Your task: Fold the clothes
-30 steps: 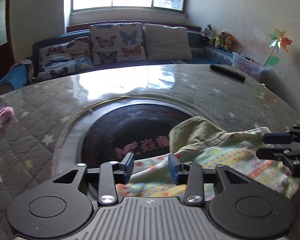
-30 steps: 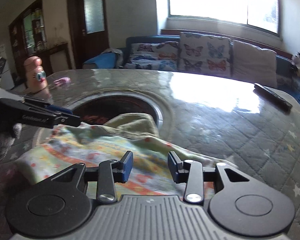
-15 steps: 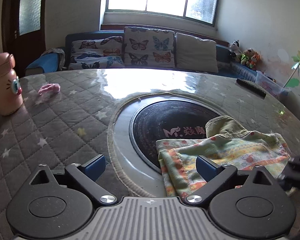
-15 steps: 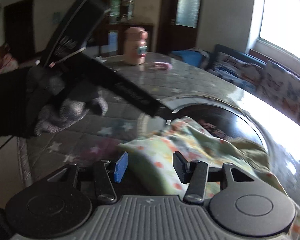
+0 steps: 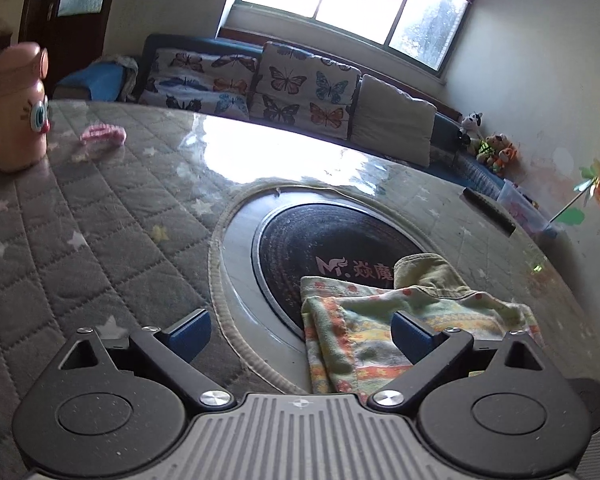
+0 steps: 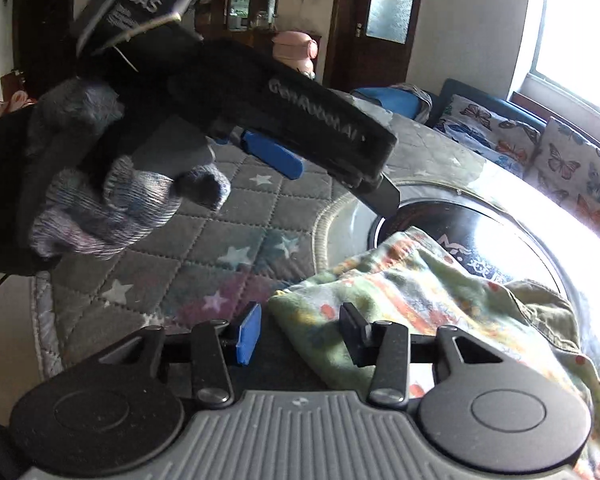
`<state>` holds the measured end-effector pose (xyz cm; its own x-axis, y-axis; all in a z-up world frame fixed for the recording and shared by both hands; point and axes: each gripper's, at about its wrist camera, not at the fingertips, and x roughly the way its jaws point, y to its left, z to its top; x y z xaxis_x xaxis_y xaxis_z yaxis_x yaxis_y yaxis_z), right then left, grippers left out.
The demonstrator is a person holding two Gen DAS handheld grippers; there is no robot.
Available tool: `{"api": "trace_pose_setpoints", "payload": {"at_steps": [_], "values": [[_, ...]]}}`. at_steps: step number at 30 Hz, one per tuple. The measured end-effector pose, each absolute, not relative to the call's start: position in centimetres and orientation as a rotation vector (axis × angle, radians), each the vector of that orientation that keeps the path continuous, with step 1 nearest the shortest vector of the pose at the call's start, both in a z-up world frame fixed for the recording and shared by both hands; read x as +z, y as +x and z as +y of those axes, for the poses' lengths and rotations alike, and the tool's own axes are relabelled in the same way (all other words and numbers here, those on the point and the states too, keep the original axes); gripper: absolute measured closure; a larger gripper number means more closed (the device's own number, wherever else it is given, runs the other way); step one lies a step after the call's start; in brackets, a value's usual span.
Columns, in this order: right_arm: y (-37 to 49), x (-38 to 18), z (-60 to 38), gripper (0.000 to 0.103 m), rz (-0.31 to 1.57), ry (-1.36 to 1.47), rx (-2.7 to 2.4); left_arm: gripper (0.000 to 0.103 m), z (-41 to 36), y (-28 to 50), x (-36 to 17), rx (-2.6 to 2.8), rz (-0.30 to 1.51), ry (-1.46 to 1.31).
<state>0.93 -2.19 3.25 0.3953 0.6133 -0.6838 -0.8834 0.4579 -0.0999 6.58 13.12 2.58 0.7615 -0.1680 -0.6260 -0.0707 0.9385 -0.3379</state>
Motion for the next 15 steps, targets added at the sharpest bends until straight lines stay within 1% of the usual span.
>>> {"api": "trace_pose_setpoints", "payload": {"at_steps": [1, 2, 3, 4, 5, 8, 15], "values": [[0.9, 2.9, -2.1, 0.063, 0.624, -0.505, 0.993, 0.008, 13.1, 6.7, 2.4, -0.058, 0.72, -0.377], [0.8, 2.8, -2.1, 0.069, 0.611, -0.512, 0.984, 0.008, 13.1, 6.8, 2.2, -0.061, 0.73, -0.393], [0.8, 2.8, -2.2, 0.072, 0.607, -0.503, 0.981, 0.009, 13.0, 6.9, 2.1, -0.063, 0.738, -0.406], [0.8, 3.0, -2.4, 0.078, 0.608, -0.486, 0.98, 0.01, 13.0, 6.9, 1.9, -0.064, 0.746, -0.419], [0.9, 3.1, -2.5, 0.087, 0.609, -0.47, 0.979, 0.011, 13.0, 6.9, 1.8, -0.066, 0.755, -0.431], [1.2, 4.0, -3.4, 0.09, 0.616, -0.399, 0.982, 0.015, 12.8, 7.2, 1.5, -0.072, 0.779, -0.478], [2.3, 6.2, -6.1, 0.092, 0.609, -0.273, 0.981, 0.026, 12.2, 8.1, 0.5, -0.106, 0.842, -0.629]]}}
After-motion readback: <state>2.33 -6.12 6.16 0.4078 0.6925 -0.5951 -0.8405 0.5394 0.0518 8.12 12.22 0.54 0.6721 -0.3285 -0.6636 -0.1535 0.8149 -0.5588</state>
